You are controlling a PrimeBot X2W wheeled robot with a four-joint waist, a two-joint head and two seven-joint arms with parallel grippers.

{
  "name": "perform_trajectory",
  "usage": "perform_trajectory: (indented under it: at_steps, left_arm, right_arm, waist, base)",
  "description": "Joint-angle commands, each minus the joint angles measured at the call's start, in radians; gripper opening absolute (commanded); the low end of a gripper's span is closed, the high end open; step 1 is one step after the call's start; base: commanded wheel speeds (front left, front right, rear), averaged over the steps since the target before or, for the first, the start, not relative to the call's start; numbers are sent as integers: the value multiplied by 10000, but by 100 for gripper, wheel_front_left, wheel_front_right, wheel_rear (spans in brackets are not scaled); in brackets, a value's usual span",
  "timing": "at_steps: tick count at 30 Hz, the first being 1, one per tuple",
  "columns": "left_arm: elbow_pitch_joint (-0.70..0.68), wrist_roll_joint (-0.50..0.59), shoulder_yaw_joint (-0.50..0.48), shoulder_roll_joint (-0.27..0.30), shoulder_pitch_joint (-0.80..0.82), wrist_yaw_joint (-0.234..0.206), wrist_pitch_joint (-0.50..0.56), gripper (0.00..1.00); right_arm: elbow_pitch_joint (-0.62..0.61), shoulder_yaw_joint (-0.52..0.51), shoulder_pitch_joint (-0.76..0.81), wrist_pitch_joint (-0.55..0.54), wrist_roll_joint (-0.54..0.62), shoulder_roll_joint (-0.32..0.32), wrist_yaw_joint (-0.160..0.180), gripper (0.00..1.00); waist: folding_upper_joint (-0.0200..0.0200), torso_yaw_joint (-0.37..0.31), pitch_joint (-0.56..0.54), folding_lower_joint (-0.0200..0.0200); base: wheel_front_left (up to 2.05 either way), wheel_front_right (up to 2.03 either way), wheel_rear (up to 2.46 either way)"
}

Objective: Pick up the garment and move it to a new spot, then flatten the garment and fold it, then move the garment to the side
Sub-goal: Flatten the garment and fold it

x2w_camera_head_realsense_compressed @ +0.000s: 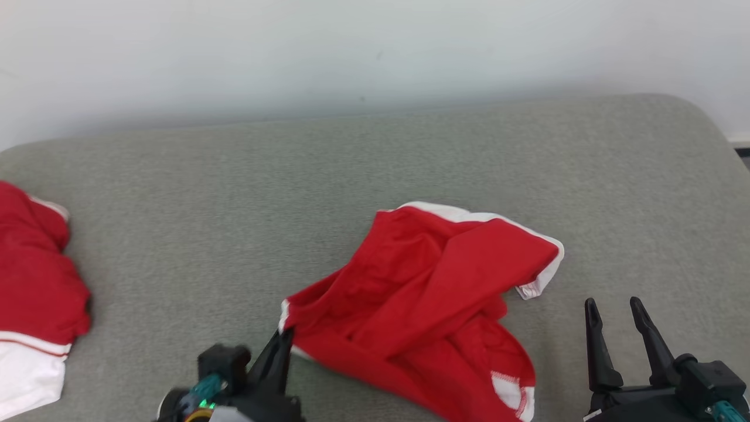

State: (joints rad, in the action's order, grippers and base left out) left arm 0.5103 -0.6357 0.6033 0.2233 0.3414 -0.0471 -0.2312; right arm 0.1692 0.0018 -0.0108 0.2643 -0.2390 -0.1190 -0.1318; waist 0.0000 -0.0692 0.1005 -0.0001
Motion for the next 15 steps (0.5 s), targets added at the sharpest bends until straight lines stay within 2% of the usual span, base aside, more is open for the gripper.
perform_trajectory:
  at_steps: [1,4,8,9,10,11,15]
  left_arm:
    - [-142,-217,-219,53,-527,-176,-137,0]
    - [-281,-422,-446,75,-1252,-319,-245,0]
    - [-314,-450,-495,51,-1676,-279,-289,0]
    - [-299,-413,-505,50,-1759,-257,-310,9]
    - [-335,-308,-556,54,-1774,-310,-329,48]
    - [-406,-182,-614,57,-1758,-329,-340,100]
    - [-1210,480,-1278,38,-1805,-481,-341,100]
  right_arm:
    - [30,4,111,1,36,-66,22,100]
    - [78,4,126,1,43,-80,22,100]
    - [131,16,161,1,77,-80,22,100]
    - [151,22,166,1,79,-95,22,100]
    - [163,27,158,1,73,-115,22,100]
    - [176,31,149,1,76,-116,22,100]
    - [188,18,174,3,122,-102,22,100]
  waist:
    - [0,478,-203,1]
    - [0,583,-251,1]
    - [0,636,-300,1]
    - [0,644,-315,1]
    - [0,653,-328,1]
    - [0,666,-354,1]
    - [0,707,-467,1]
  base:
    - [0,0,0]
    - [0,0,0]
    - [0,0,0]
    - [0,0,0]
    - [0,0,0]
    - [0,0,0]
    - [0,0,0]
